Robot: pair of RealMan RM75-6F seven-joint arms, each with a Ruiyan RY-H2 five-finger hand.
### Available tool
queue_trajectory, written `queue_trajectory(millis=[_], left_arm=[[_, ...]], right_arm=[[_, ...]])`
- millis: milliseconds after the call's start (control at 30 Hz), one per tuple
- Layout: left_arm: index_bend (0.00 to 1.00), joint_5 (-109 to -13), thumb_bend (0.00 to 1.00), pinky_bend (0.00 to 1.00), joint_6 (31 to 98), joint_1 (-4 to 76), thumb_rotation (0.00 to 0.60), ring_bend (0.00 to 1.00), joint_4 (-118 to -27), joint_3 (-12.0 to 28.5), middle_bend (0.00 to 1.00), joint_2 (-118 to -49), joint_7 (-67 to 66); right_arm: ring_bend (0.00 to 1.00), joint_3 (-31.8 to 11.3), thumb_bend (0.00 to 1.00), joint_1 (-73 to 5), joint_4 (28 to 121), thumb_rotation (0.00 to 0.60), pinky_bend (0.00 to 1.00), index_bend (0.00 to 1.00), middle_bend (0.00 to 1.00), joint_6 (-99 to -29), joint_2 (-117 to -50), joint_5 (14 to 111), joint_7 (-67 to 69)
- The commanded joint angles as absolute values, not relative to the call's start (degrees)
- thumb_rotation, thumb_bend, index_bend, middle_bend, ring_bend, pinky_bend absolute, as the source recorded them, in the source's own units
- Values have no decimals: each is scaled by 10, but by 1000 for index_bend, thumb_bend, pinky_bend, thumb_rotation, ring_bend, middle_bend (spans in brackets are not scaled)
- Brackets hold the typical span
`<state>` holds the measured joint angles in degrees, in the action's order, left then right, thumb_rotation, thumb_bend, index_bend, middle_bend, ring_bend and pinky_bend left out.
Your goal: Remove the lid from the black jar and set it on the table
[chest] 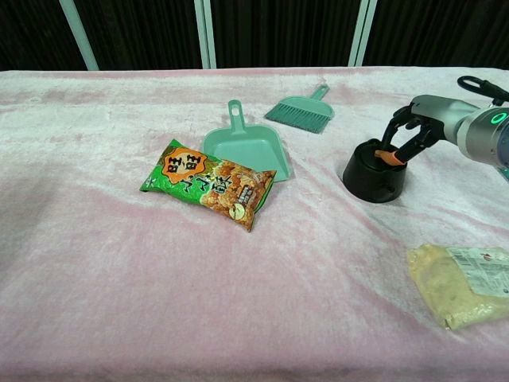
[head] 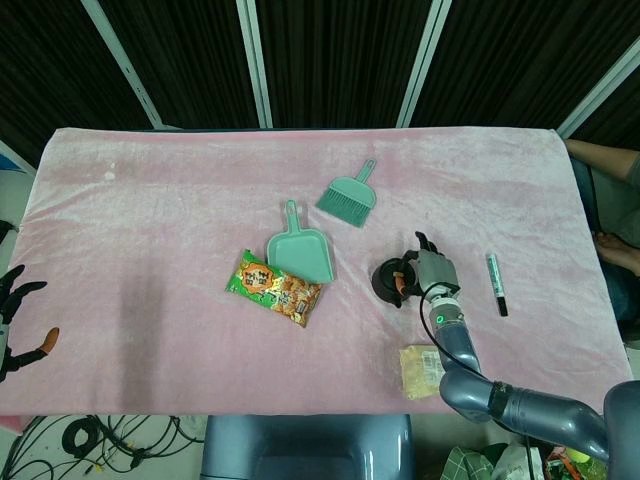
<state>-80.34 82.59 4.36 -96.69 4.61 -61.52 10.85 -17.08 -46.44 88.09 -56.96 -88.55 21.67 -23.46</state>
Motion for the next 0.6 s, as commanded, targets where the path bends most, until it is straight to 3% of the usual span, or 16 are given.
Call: queue_trajectory(millis=[33,600], left_arm=[[222,-803,331,0,826,43,600,0,-967,46,27,-615,109],[222,-803,332,0,825,44,600,0,-967,46,27,-615,109]], right_arm=[[75,-170,395,-464,881,600,164,583,0,-569,-886,217,-234],[75,-170,395,-464,879,600,165,593,0,-557,-886,225,-226]])
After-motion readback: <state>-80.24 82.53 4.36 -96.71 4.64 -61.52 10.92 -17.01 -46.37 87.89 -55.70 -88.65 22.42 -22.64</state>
